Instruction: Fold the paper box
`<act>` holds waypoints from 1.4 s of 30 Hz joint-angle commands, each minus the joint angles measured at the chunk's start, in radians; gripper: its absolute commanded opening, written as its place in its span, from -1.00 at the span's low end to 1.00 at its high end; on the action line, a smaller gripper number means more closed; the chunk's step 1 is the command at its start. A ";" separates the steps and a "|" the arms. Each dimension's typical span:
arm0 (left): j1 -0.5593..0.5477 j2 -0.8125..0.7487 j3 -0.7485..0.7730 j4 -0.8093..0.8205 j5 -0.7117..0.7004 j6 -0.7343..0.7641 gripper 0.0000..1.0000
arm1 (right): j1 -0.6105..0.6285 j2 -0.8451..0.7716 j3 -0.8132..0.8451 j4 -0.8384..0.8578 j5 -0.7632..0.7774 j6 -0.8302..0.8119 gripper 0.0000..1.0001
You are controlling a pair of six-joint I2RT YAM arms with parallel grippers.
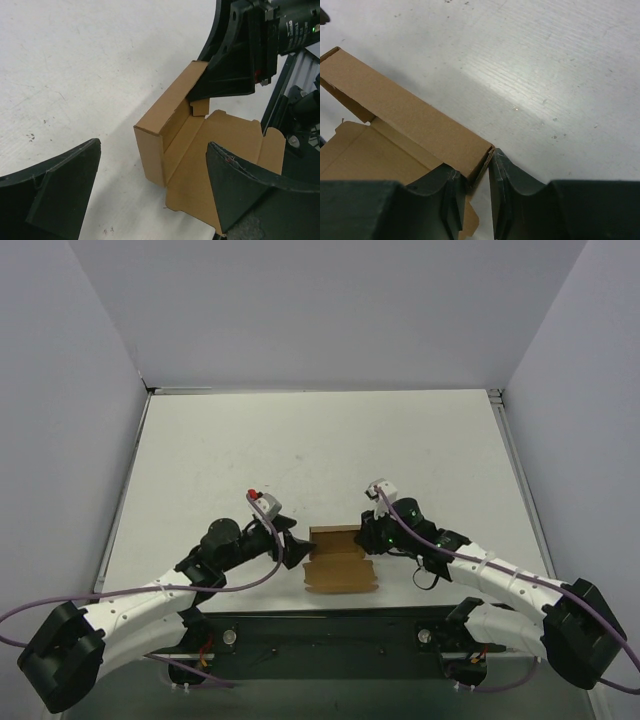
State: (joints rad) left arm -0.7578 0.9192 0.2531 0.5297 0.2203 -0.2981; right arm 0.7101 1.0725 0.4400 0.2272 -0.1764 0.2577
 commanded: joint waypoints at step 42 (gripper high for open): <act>0.091 0.127 0.040 0.187 0.464 -0.257 0.23 | -0.047 -0.062 0.152 -0.166 -0.282 -0.040 -1.00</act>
State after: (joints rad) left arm -0.6666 1.0363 0.2550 0.6582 0.6594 -0.5533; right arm 0.6662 1.0130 0.5446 0.0601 -0.4614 0.2188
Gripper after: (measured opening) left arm 0.651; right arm 0.218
